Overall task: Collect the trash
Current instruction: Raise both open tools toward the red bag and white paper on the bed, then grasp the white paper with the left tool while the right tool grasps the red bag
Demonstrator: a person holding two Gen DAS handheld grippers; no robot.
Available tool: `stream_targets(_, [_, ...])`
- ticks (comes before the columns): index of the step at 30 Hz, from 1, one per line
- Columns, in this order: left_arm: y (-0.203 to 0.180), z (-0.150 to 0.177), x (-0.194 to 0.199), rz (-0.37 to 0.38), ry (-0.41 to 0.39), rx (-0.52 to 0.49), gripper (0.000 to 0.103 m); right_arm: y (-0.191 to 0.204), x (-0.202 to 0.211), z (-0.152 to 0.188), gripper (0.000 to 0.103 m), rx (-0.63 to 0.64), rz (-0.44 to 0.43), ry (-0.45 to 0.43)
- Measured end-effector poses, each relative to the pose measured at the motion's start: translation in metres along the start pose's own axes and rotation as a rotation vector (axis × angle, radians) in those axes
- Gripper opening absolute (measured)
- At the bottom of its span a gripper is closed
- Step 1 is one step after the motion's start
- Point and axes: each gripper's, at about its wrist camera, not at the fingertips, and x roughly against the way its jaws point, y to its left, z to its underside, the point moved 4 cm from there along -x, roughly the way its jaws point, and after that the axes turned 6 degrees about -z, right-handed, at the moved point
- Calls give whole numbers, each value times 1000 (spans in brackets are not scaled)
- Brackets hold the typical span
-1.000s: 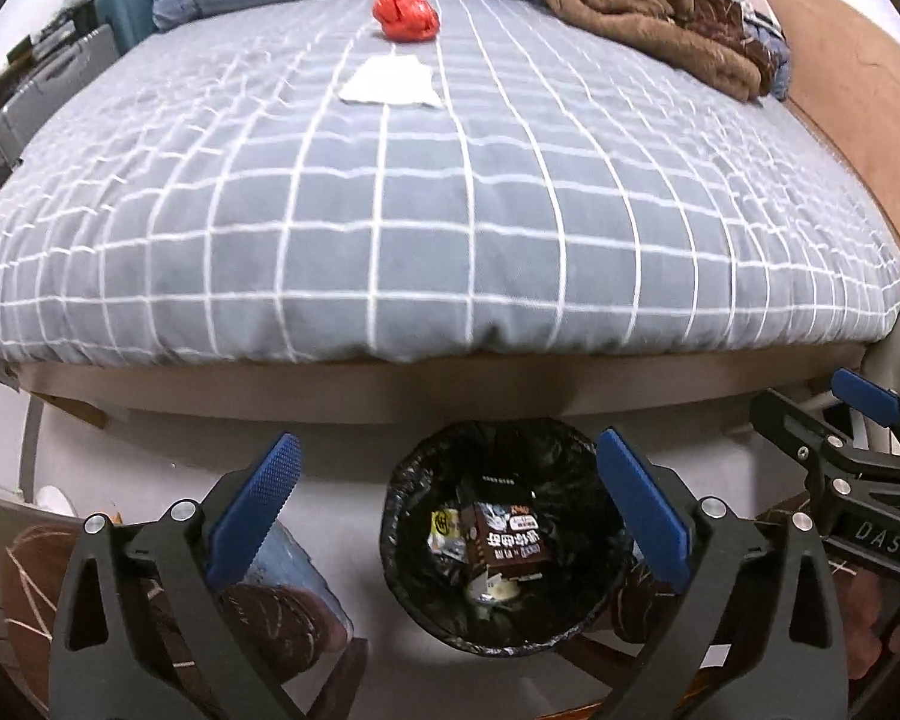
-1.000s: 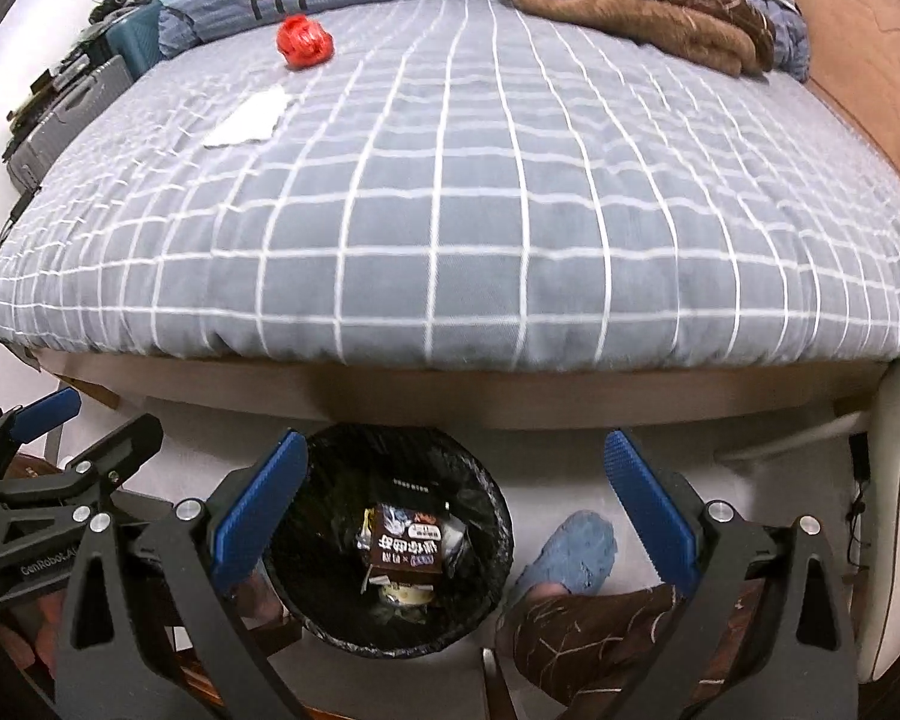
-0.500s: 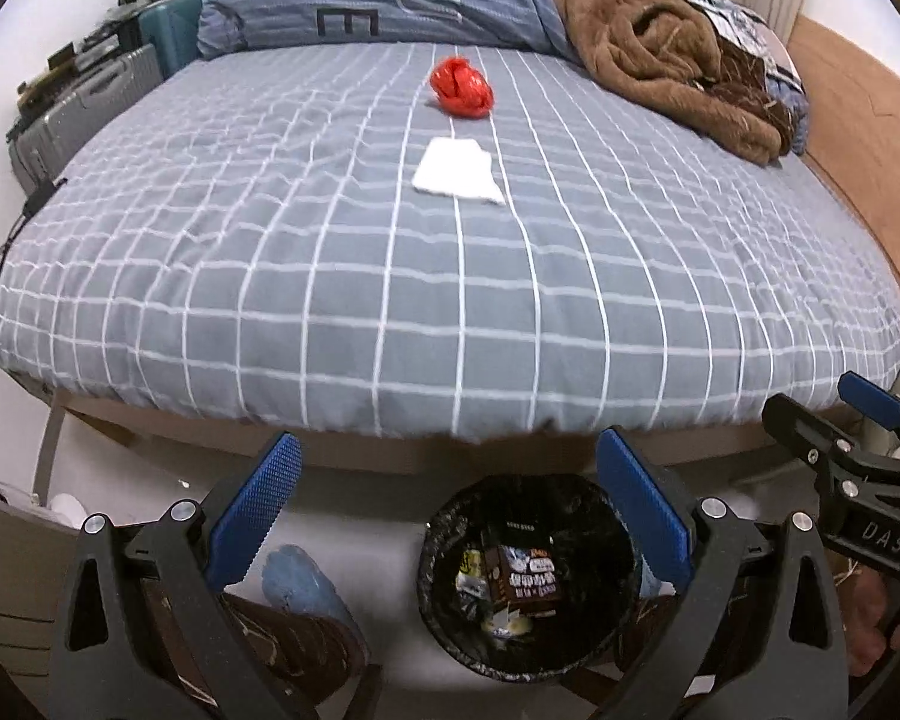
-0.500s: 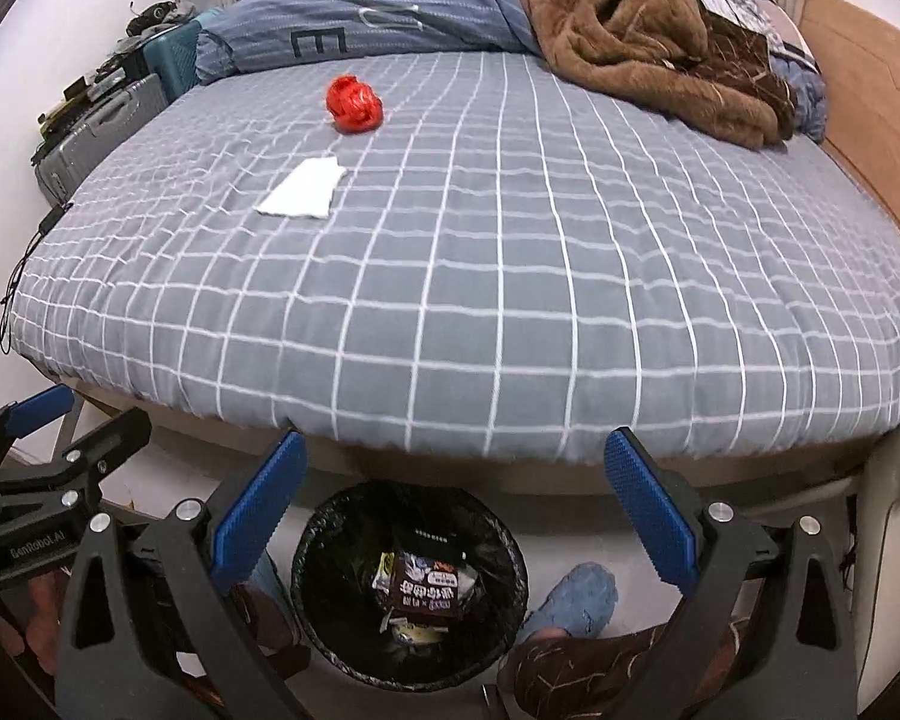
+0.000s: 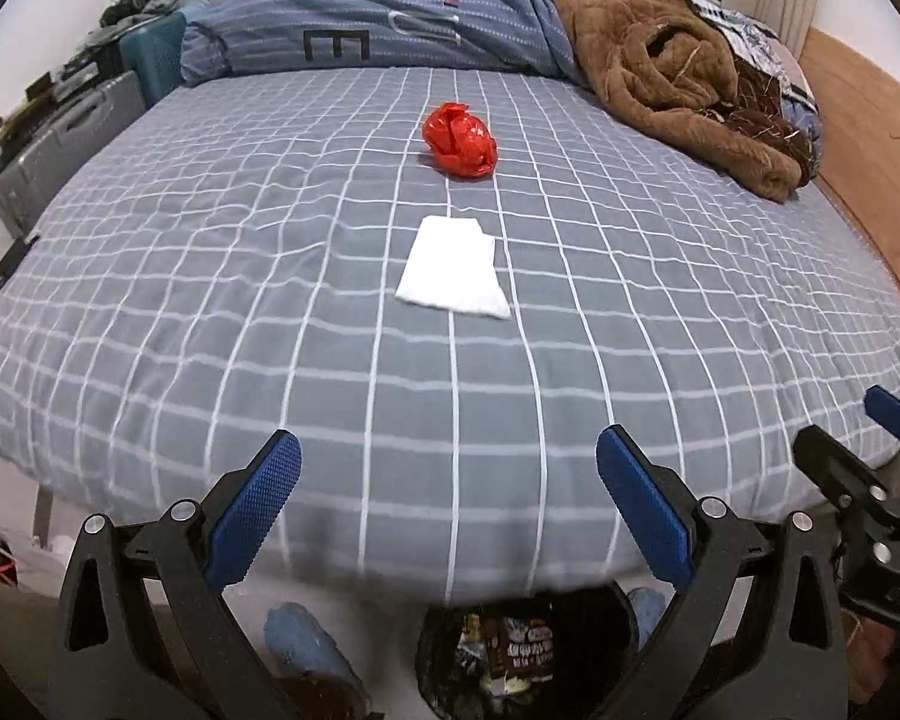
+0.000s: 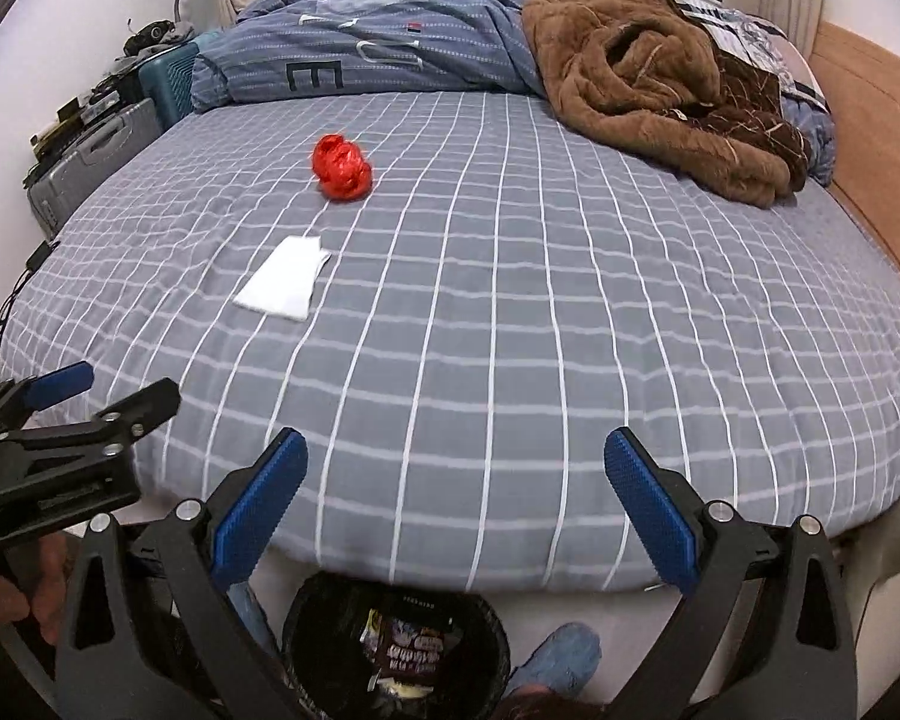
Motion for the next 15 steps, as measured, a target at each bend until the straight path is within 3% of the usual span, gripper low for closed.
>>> stream_targets(10, [-15,-57,-81,-7,47,7,95,-23,-58,-43,95,5,11,19])
stream_targets(15, [-24,-75,-122,-12,98,-3,84,-28,-87,-58,95,12,7,29])
